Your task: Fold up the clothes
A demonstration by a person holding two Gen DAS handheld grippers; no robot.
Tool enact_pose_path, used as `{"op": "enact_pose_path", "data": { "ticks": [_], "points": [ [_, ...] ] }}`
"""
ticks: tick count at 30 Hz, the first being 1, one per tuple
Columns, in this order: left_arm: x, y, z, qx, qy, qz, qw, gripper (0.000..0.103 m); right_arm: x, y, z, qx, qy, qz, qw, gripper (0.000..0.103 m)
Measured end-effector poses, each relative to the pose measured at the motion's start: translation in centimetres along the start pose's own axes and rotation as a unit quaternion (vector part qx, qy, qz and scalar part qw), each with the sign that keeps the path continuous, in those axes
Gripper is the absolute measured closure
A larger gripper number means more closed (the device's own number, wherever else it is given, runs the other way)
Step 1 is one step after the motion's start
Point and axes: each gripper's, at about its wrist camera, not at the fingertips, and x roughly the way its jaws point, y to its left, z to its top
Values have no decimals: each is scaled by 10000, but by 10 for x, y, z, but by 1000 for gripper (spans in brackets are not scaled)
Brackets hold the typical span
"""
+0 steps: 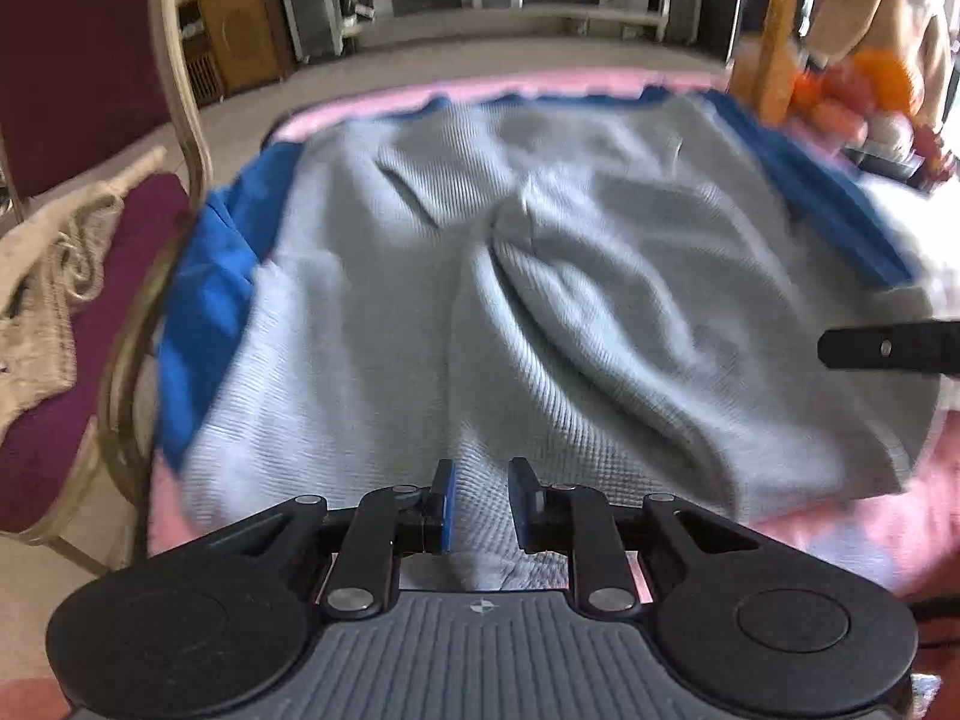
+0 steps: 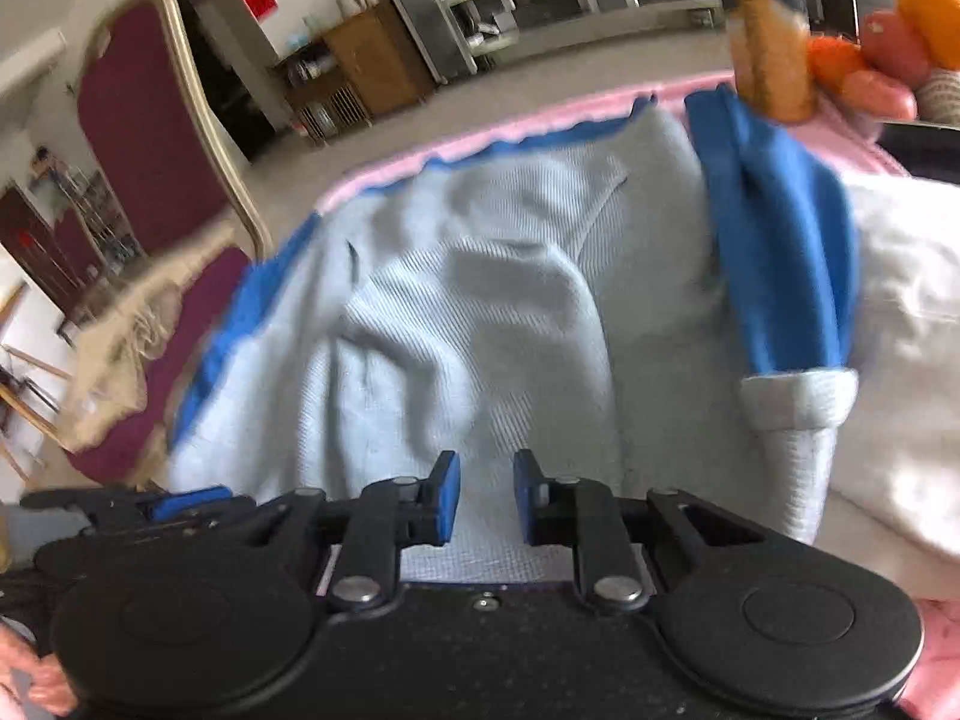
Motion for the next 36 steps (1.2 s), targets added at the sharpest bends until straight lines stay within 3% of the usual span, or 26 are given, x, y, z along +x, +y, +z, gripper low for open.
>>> {"op": "enact_pose_path", "data": {
  "ticks": [5,8,14,18,22,26,27,28,30,33,36],
  "points": [
    [-2,-9,-16,465,223,375,9980,77,13,6,4,-32,15,-68,10000,83],
    [-18,1,-11,199,199,262,9993,77,6,6,9,30,-157,-26,9999,81],
    [-69,28,31,-481,-585,125,9970,76,-63,1,49,479,-1095,441,9919,60],
    [-98,41,69,-771,-1223,108,9894,74,-106,0,87,594,-1862,540,9792,51],
    [-104,47,104,-990,-1662,40,9811,72,-114,-5,129,732,-2297,455,9694,42],
    [-74,37,141,-984,-1577,-54,9825,72,-87,-9,175,865,-2400,81,9669,43],
    [-62,32,150,-957,-1505,-92,9839,72,-75,-10,187,894,-2358,-46,9677,47],
    [-50,29,158,-945,-1439,-124,9850,72,-61,-14,200,918,-2289,-204,9689,63],
    [-23,21,171,-941,-1331,-169,9865,72,-32,-23,225,952,-2122,-539,9711,73],
    [22,12,187,-939,-1095,-241,9892,72,24,-44,254,1022,-1729,-1100,9734,73],
    [57,10,193,-979,-891,-412,9903,72,78,-70,278,1139,-1392,-1318,9748,73]
  ]
}}
